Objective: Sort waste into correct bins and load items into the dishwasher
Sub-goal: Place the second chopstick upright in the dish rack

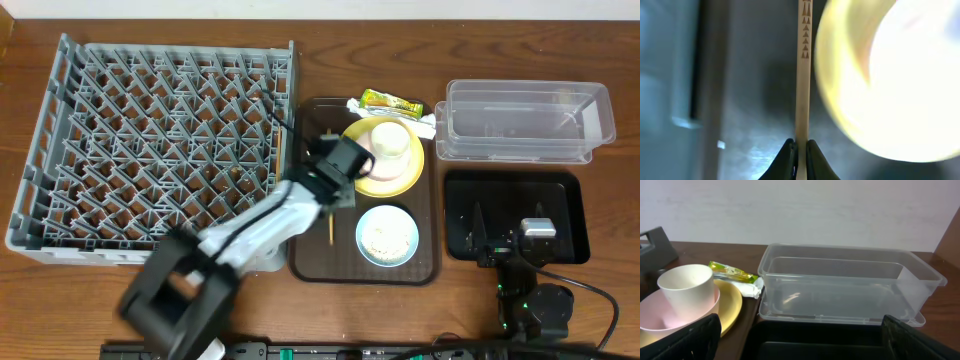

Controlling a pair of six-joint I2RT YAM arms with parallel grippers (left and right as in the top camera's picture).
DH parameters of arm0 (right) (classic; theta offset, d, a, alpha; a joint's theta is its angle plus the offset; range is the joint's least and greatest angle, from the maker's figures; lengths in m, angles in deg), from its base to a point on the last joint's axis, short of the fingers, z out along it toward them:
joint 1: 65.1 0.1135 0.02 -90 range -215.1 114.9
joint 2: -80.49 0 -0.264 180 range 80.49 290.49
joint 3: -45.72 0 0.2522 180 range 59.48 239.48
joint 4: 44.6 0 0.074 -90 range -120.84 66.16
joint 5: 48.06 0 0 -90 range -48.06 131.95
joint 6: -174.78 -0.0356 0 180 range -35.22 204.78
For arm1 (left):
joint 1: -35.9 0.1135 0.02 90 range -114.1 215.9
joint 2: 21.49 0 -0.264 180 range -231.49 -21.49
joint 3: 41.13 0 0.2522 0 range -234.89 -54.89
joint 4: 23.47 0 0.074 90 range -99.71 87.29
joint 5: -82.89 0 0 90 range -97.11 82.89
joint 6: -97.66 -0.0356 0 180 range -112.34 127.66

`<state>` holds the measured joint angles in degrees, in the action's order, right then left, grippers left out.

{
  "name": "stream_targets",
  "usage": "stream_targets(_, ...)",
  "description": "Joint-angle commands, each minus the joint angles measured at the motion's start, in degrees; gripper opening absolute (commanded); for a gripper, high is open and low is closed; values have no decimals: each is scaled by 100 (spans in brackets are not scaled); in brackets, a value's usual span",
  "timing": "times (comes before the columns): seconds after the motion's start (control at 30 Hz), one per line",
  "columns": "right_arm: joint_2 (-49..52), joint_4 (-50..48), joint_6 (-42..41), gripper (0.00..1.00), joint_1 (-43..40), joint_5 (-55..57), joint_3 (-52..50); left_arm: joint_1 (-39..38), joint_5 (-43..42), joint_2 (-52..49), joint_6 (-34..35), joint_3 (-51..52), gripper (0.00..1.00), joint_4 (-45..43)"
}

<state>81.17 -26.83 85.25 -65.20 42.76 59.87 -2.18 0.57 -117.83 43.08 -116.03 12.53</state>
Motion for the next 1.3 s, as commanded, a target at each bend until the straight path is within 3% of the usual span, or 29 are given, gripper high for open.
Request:
stream_targets(0.0,-31,24,-42,99,-4,-24,-9,289,98,1056,-509,-142,7,144)
stream_targets(0.2,-31,24,-42,99,-4,-24,-9,994,98,2065,-1322,-140,7,1047)
stream_targets(0.37,-31,24,-42,99,-4,-24,-9,1725,2,2059,-1539,-133,7,1641)
stream_targets(0.47,-31,24,-42,99,-4,-24,-9,1967,-625,1834,-1853,-133,8,1735)
stream_targets(0.9,-31,24,-42,99,-4,-24,-9,1996,-861,761,-2044,-133,8,1738)
stream_targets(1.17,-31,26,-42,99,-4,-24,-9,1998,-861,636,-2044,-133,8,1694)
stream_targets(1.27,-31,24,-42,99,-4,-24,-7,1998,-861,636,-2041,-133,14,1652)
